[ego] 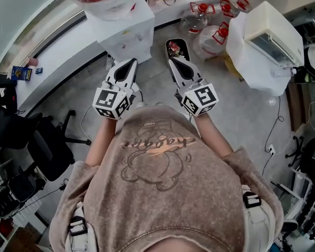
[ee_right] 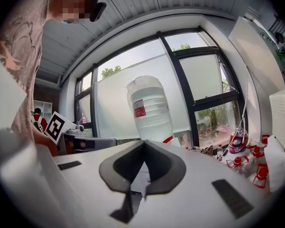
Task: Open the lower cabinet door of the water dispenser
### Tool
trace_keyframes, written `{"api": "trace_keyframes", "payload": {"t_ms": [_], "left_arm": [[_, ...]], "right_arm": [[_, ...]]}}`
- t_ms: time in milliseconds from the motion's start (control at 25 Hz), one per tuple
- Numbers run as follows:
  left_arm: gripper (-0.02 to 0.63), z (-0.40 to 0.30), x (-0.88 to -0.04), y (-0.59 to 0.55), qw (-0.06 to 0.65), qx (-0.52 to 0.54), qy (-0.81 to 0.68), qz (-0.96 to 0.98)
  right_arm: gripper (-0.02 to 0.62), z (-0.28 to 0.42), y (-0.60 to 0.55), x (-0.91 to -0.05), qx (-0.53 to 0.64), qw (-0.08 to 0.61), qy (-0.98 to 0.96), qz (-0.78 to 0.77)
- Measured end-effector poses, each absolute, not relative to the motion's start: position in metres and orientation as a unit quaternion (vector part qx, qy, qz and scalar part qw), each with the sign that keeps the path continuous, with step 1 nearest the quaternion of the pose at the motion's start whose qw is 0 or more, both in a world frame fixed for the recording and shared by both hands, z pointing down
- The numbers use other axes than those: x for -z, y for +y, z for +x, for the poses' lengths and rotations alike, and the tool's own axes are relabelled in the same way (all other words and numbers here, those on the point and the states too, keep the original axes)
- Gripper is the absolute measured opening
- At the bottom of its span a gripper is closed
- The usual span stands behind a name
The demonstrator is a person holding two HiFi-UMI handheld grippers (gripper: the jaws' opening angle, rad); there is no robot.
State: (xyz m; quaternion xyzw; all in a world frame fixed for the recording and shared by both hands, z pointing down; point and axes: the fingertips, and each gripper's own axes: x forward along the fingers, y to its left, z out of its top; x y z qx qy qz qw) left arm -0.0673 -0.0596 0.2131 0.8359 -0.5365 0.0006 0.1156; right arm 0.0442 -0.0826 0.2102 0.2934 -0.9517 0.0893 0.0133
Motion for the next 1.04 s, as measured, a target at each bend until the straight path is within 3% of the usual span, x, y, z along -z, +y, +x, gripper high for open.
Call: {"api": "trace_keyframes", "payload": {"t_ms": [1040], "left_arm": [[0.012,-0.0635,-0.2088,-0.0536,0.120,0.001,-0.542,0.831]], "right_arm": [[0.006,0.0525,-0.0815,-0.2111,-0.092,0.008,-0.943,0.319]]}}
